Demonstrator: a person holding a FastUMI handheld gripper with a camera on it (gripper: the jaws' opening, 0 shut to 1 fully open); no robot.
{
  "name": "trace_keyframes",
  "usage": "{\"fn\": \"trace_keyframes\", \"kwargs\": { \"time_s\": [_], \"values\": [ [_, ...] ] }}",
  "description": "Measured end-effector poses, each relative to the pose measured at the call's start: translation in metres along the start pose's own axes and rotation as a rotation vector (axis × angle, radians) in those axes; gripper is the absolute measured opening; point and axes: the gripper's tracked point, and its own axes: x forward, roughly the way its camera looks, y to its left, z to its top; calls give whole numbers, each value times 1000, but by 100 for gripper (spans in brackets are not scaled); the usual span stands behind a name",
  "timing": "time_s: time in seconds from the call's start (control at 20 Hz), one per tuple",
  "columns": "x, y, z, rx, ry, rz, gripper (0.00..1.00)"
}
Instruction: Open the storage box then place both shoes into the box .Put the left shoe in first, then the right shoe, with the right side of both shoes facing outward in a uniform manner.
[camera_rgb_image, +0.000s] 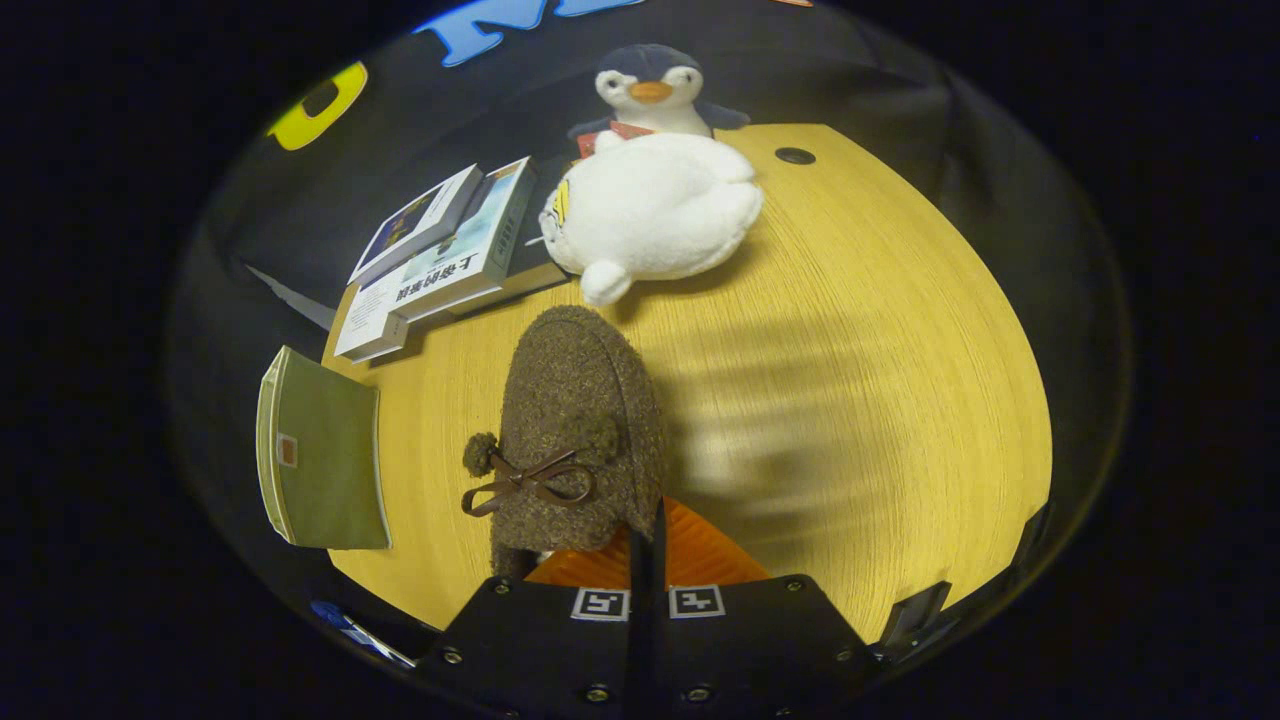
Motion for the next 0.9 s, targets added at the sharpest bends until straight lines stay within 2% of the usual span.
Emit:
{"fn": "trace_keyframes", "kwargs": {
  "time_s": [0.45,0.65,0.9],
  "values": [
    [-26,68,26,-83,-6,51,0],
    [-37,114,34,-100,0,118,0],
    [-42,163,43,-211,-9,132,0]
  ]
}}
